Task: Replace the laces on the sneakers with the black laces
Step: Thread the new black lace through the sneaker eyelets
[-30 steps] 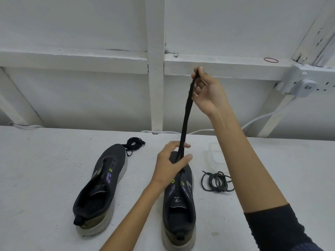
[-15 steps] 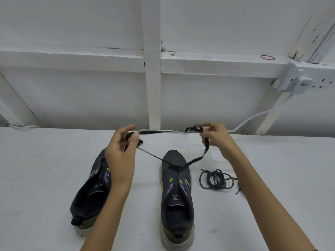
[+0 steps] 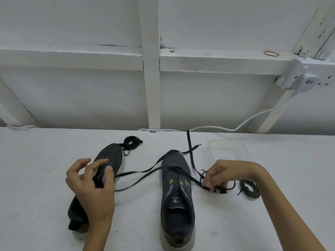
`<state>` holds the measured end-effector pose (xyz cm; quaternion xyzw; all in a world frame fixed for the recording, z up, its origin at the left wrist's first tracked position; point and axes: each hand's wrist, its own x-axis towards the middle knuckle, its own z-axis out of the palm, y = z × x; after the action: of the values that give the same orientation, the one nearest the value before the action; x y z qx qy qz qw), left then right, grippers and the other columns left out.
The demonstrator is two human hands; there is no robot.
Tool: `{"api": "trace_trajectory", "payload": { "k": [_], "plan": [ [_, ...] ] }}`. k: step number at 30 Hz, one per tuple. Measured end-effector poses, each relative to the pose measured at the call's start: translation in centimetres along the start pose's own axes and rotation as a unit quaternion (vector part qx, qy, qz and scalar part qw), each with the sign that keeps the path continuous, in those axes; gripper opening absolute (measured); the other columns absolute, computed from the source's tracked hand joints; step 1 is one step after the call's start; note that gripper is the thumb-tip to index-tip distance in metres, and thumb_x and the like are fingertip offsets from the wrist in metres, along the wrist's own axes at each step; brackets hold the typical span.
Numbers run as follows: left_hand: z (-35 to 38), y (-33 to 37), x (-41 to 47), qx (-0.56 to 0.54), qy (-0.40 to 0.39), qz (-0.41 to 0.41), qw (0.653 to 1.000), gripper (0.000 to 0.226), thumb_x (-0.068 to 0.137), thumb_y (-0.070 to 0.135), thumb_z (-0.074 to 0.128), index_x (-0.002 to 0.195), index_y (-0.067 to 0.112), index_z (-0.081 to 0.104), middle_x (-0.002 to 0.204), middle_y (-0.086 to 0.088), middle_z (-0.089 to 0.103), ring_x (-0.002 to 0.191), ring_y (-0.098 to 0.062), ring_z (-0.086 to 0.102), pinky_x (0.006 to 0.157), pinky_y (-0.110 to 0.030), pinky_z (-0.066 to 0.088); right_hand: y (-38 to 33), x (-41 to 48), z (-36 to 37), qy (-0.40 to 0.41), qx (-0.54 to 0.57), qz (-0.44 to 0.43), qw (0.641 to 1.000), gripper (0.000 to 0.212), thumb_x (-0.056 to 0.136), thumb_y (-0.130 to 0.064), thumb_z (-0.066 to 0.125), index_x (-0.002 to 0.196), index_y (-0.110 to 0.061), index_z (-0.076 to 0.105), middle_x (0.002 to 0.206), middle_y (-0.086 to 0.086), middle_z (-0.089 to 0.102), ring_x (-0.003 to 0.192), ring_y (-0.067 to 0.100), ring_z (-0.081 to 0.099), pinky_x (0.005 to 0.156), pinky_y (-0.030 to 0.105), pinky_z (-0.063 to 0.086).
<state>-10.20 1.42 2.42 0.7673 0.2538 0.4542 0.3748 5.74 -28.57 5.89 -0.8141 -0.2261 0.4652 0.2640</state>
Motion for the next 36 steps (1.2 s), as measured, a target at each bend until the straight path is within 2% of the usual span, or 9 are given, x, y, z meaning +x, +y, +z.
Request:
{"api": "trace_trajectory", "payload": {
  "k": [2, 7, 10, 14, 16, 20, 25, 32, 36],
  "plan": [
    [1.0, 0.7, 0.1, -0.008, -0.004, 0.014, 1.0, 0.013, 0.086, 0.003, 0.066, 0.097, 0.008, 0.07, 0.118, -0.002, 0.046, 0.109, -0.002, 0.037, 0.092, -0.005, 0.029, -0.4, 0.2, -0.6, -0.016, -0.033, 0.003, 0.999, 0.02, 0.091, -0.02, 0.065, 0.108, -0.022, 0.074, 0.094, -0.006, 0.074, 0.078, 0.001, 0.066, 0.074, 0.023, 0.054],
    [7.3, 2.0, 1.2, -0.043, -0.19, 0.094, 0.976, 0.017, 0.084, 0.022, 0.058, 0.098, 0.021, 0.069, 0.108, 0.008, 0.057, 0.106, -0.012, 0.049, 0.095, -0.034, 0.042, -1.7, 4.1, -3.6, 0.243, 0.01, -0.058, 0.968, 0.011, 0.092, -0.015, 0.064, 0.099, -0.013, 0.072, 0.093, 0.001, 0.072, 0.082, 0.017, 0.068, 0.061, 0.027, 0.056],
    [12.4, 2.1, 1.5, 0.032, -0.388, 0.093, 0.916, 0.025, 0.092, 0.033, 0.058, 0.115, 0.027, 0.065, 0.119, 0.007, 0.06, 0.116, -0.015, 0.051, 0.102, -0.04, 0.039, -2.5, 8.2, -4.9, 0.332, 0.058, -0.048, 0.94, 0.01, 0.089, -0.006, 0.062, 0.095, -0.008, 0.07, 0.083, 0.003, 0.067, 0.073, 0.022, 0.065, 0.056, 0.029, 0.056],
    [16.9, 1.5, 1.2, 0.168, -0.516, 0.093, 0.835, 0.036, 0.096, 0.042, 0.053, 0.126, 0.025, 0.061, 0.127, 0.002, 0.061, 0.119, -0.02, 0.053, 0.097, -0.035, 0.041, -1.6, 13.8, -5.0, 0.423, -0.104, -0.011, 0.9, 0.024, 0.088, -0.014, 0.062, 0.111, -0.009, 0.07, 0.109, 0.011, 0.067, 0.1, 0.032, 0.063, 0.08, 0.041, 0.054],
    [17.4, 1.1, 1.2, 0.136, -0.508, 0.067, 0.848, 0.027, 0.096, 0.038, 0.055, 0.114, 0.023, 0.069, 0.116, 0.003, 0.068, 0.11, -0.019, 0.059, 0.087, -0.03, 0.042, -0.5, 15.5, -4.3, 0.412, -0.178, 0.009, 0.893, 0.028, 0.09, -0.012, 0.059, 0.116, -0.005, 0.067, 0.116, 0.014, 0.064, 0.109, 0.034, 0.058, 0.083, 0.038, 0.05],
    [16.5, -0.5, 2.0, 0.111, -0.437, 0.028, 0.892, 0.021, 0.096, 0.027, 0.057, 0.099, 0.019, 0.075, 0.101, 0.001, 0.074, 0.098, -0.02, 0.064, 0.077, -0.026, 0.039, 0.8, 16.4, -3.5, 0.391, -0.26, 0.032, 0.882, 0.021, 0.077, 0.011, 0.046, 0.086, 0.006, 0.065, 0.086, 0.016, 0.056, 0.083, 0.034, 0.055, 0.062, 0.033, 0.036],
    [14.0, -4.0, 4.8, 0.213, -0.385, -0.002, 0.898, 0.023, 0.093, 0.013, 0.054, 0.077, 0.008, 0.07, 0.074, -0.008, 0.069, 0.073, -0.027, 0.065, 0.069, -0.036, 0.051, 0.8, 16.2, -3.7, 0.378, -0.193, 0.019, 0.905, 0.028, 0.076, 0.011, 0.049, 0.087, 0.0, 0.073, 0.096, 0.012, 0.069, 0.09, 0.031, 0.064, 0.076, 0.033, 0.052],
    [13.7, -4.2, 6.0, 0.361, -0.401, 0.061, 0.84, 0.041, 0.087, 0.003, 0.052, 0.121, 0.022, 0.065, 0.127, -0.001, 0.056, 0.119, -0.025, 0.048, 0.079, -0.033, 0.04, -2.4, 12.8, -5.5, 0.045, -0.103, 0.095, 0.989, 0.012, 0.08, -0.003, 0.071, 0.092, -0.002, 0.073, 0.096, 0.016, 0.074, 0.081, 0.023, 0.07, 0.072, 0.028, 0.059],
    [16.0, -3.1, 5.3, 0.353, -0.365, 0.156, 0.847, 0.036, 0.092, 0.018, 0.051, 0.126, 0.026, 0.06, 0.131, 0.003, 0.051, 0.123, -0.021, 0.042, 0.095, -0.035, 0.03, -2.7, 14.5, -6.0, 0.278, -0.071, 0.065, 0.956, 0.016, 0.083, -0.014, 0.07, 0.088, 0.001, 0.069, 0.084, 0.017, 0.07, 0.068, 0.026, 0.065, 0.057, 0.027, 0.049]
  ]
}}
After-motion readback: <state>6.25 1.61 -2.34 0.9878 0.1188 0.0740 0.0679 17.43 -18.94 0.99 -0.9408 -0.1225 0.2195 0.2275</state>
